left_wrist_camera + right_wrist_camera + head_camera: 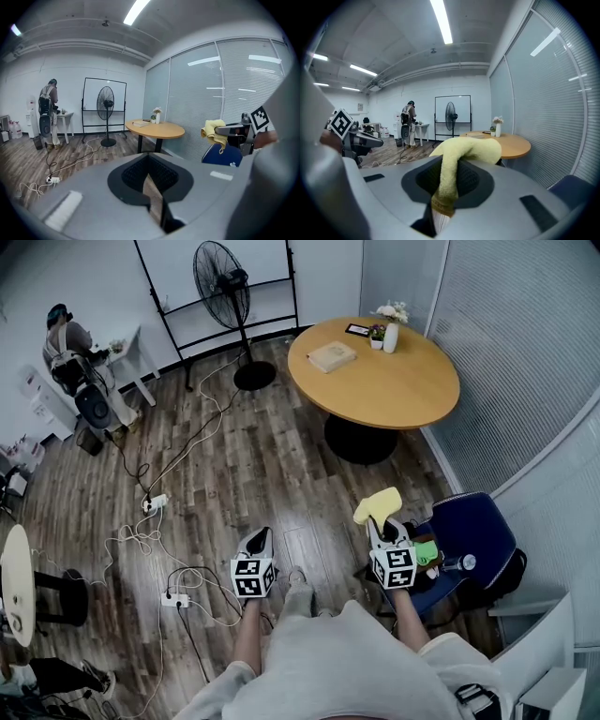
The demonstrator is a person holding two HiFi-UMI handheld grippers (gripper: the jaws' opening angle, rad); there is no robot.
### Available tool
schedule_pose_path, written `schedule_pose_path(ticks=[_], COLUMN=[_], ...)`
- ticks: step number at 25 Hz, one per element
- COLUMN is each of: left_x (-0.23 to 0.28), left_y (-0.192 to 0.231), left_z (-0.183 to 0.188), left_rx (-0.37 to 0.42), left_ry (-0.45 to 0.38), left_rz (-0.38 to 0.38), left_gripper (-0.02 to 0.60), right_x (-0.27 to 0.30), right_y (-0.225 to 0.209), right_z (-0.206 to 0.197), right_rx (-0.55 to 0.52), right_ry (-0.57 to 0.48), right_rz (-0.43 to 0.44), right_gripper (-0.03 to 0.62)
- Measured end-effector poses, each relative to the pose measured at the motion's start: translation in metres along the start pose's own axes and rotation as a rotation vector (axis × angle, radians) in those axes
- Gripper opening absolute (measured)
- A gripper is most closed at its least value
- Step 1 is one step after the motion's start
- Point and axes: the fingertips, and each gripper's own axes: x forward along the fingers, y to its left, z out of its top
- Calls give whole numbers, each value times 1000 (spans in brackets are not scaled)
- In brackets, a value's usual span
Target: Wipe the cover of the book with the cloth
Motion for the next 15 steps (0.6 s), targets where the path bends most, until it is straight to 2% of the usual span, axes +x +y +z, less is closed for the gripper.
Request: schedule_pose_path(ticks=[9,15], left_x=[50,98], left_y=[17,43], left_z=[7,23], left_rx=[2,-7], left_ry=[7,12], left_rz=[-22,-42], left_gripper=[11,11], right_x=[48,99], right_y=[-13,-27], right_z=[-2,13], right_rx=[8,6], right_ry=[13,20], right_rz=[-10,-25], right_gripper=[66,66])
